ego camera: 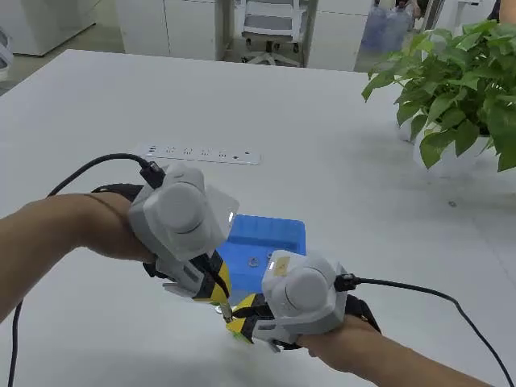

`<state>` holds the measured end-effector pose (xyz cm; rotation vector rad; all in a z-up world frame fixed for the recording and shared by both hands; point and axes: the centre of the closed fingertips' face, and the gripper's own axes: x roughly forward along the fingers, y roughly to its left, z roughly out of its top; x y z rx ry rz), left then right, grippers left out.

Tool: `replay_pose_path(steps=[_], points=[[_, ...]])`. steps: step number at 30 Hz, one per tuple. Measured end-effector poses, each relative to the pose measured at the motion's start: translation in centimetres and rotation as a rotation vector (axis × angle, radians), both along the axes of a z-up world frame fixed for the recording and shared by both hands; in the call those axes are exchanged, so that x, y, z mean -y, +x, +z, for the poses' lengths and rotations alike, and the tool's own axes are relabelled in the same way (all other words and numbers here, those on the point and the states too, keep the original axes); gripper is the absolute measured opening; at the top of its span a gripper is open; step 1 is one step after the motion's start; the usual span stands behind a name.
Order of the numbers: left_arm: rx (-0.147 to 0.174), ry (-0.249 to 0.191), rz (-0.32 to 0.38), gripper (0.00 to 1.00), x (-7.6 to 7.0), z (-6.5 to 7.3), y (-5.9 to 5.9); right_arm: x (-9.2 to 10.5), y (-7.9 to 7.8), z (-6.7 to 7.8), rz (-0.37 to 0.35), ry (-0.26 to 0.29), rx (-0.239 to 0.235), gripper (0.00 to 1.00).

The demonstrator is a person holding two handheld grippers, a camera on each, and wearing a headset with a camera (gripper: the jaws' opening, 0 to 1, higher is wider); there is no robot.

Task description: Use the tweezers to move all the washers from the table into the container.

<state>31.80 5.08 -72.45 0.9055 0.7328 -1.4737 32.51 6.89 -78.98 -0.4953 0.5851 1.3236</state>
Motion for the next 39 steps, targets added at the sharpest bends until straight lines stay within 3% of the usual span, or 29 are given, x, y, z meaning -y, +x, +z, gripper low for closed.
replay_pose_path(steps=[24,39], points=[[-0.008,0.005,0.009,0.06,0.0,-0.1,0.6,-0.2,0.5,-0.2,0.003,0.009,-0.007,0.11],[-0.007,0.015,0.000,0.06,0.3,-0.1,1.4,-0.3,0.8,0.4,-0.013,0.027,-0.007,0.12]])
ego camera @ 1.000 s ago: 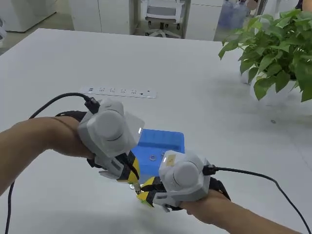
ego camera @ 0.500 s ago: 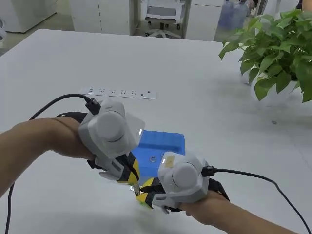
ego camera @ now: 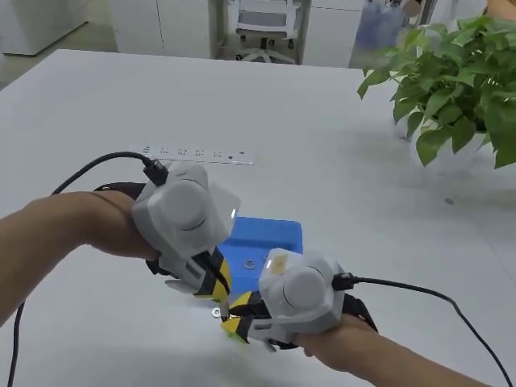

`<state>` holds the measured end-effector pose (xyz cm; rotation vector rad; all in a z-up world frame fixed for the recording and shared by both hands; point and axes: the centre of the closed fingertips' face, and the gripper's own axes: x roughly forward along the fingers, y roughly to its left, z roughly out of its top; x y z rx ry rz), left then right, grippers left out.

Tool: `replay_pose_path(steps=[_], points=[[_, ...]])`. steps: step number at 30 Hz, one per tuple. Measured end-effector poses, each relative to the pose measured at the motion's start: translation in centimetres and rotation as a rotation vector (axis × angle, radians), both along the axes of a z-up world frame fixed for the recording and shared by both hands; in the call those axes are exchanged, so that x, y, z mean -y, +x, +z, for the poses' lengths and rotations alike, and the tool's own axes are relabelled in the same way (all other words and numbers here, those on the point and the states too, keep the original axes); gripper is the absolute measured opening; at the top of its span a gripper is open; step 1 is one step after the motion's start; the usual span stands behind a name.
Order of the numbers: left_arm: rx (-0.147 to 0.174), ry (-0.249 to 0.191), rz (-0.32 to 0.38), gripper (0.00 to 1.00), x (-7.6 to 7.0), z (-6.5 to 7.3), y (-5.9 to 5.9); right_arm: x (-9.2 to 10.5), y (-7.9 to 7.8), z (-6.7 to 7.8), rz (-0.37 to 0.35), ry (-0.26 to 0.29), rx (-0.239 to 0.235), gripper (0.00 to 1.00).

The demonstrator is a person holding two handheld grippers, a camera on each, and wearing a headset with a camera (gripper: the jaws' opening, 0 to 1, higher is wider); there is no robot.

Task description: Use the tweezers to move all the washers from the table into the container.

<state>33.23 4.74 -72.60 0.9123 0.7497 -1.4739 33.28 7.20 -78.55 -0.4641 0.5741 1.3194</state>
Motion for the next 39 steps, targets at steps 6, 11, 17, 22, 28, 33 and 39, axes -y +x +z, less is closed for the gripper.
replay_pose_path(steps=[6,11,17,22,28,33,39], points=[[-0.005,-0.004,0.000,0.06,0.2,0.0,0.0,0.2,0.1,-0.1,-0.011,-0.005,-0.003,0.10],[-0.006,-0.004,0.003,0.06,0.2,0.0,-0.1,0.2,0.0,-0.1,-0.008,-0.016,0.005,0.09],[-0.003,-0.001,-0.001,0.06,0.3,0.0,-0.2,0.2,0.0,0.0,-0.010,-0.013,0.004,0.08],[-0.003,0.004,-0.003,0.06,0.2,0.1,-0.3,0.2,-0.2,0.0,-0.003,-0.015,0.002,0.08],[-0.001,0.002,-0.002,0.06,0.1,0.5,-0.4,0.1,-0.3,0.4,-0.003,-0.006,0.004,0.08],[0.003,0.002,0.000,0.06,0.0,1.0,-0.4,0.0,-0.3,0.9,-0.001,-0.002,0.012,0.08],[0.010,0.002,0.002,0.06,-0.1,1.6,-0.3,-0.1,-0.2,1.6,0.002,0.001,0.024,0.08]])
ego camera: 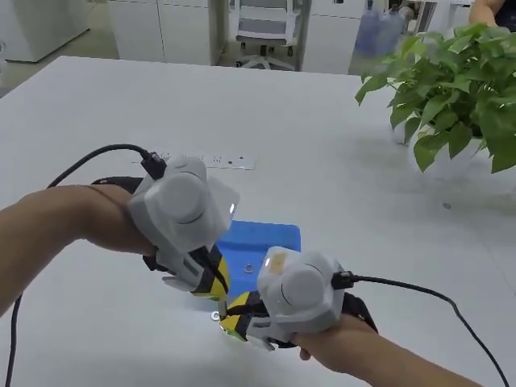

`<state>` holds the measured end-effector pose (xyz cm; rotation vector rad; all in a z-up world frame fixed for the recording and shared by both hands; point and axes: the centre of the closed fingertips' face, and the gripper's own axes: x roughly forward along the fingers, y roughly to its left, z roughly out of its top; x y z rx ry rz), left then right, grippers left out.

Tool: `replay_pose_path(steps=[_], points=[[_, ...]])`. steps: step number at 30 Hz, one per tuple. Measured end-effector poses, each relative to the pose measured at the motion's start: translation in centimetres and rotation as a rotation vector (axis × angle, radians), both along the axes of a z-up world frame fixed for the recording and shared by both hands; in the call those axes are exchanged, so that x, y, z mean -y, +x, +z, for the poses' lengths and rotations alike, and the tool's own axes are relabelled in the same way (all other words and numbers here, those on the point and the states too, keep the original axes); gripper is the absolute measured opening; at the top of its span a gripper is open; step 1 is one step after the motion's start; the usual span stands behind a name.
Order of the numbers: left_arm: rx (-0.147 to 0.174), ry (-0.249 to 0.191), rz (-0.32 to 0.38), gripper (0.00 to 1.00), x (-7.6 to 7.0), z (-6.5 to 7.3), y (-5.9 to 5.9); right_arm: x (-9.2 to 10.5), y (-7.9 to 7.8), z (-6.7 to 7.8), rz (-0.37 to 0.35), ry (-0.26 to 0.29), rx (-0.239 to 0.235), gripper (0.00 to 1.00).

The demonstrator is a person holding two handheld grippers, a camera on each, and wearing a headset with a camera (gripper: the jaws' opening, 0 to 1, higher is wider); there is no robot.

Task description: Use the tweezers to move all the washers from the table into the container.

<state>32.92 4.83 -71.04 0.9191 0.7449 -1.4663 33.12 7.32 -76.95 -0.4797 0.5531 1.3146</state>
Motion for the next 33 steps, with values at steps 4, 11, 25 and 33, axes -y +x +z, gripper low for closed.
replay_pose_path(steps=[4,11,25,33], points=[[0.005,0.001,-0.003,0.06,-0.1,0.6,0.0,0.0,0.0,0.5,0.005,0.001,0.009,0.08],[0.015,0.000,-0.009,0.06,0.1,1.3,0.2,0.1,0.4,1.3,0.007,0.003,0.017,0.08],[0.041,0.008,-0.028,0.06,0.1,3.2,1.5,0.1,1.8,3.2,0.005,0.013,0.043,0.08],[0.054,0.009,-0.032,0.06,0.1,3.8,2.4,0.0,2.8,3.8,-0.001,0.019,0.049,0.08]])
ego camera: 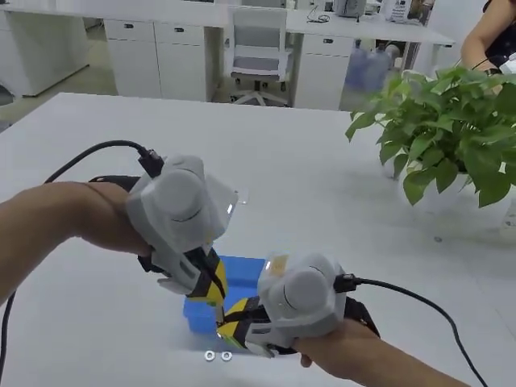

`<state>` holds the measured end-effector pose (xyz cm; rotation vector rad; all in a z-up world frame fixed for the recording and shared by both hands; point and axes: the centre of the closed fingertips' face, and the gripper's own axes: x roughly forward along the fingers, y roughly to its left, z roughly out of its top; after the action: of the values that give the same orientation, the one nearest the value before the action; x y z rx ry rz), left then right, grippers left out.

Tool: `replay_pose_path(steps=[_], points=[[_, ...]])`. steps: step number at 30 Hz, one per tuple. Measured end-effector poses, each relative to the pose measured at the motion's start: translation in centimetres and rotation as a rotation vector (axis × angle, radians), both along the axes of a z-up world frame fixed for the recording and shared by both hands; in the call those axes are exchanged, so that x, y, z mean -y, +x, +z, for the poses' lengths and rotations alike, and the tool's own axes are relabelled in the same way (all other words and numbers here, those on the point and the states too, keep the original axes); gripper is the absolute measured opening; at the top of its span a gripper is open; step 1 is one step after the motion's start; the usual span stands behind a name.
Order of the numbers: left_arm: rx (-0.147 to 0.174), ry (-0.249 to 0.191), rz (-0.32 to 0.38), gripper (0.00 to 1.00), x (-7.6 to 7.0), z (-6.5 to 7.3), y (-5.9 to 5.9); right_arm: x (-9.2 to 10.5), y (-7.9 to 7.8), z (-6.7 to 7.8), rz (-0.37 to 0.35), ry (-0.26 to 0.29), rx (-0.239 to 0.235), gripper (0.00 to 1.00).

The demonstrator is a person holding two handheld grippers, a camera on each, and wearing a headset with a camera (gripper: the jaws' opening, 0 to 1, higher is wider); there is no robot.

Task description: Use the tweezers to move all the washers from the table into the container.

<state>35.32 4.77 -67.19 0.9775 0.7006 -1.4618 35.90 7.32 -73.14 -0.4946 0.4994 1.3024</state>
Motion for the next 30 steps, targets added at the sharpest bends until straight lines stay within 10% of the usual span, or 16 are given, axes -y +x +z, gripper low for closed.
replay_pose_path(steps=[30], points=[[0.030,0.005,0.016,0.06,-1.0,-1.1,5.3,-1.1,5.6,-1.2,0.007,-0.022,-0.002,0.08]])
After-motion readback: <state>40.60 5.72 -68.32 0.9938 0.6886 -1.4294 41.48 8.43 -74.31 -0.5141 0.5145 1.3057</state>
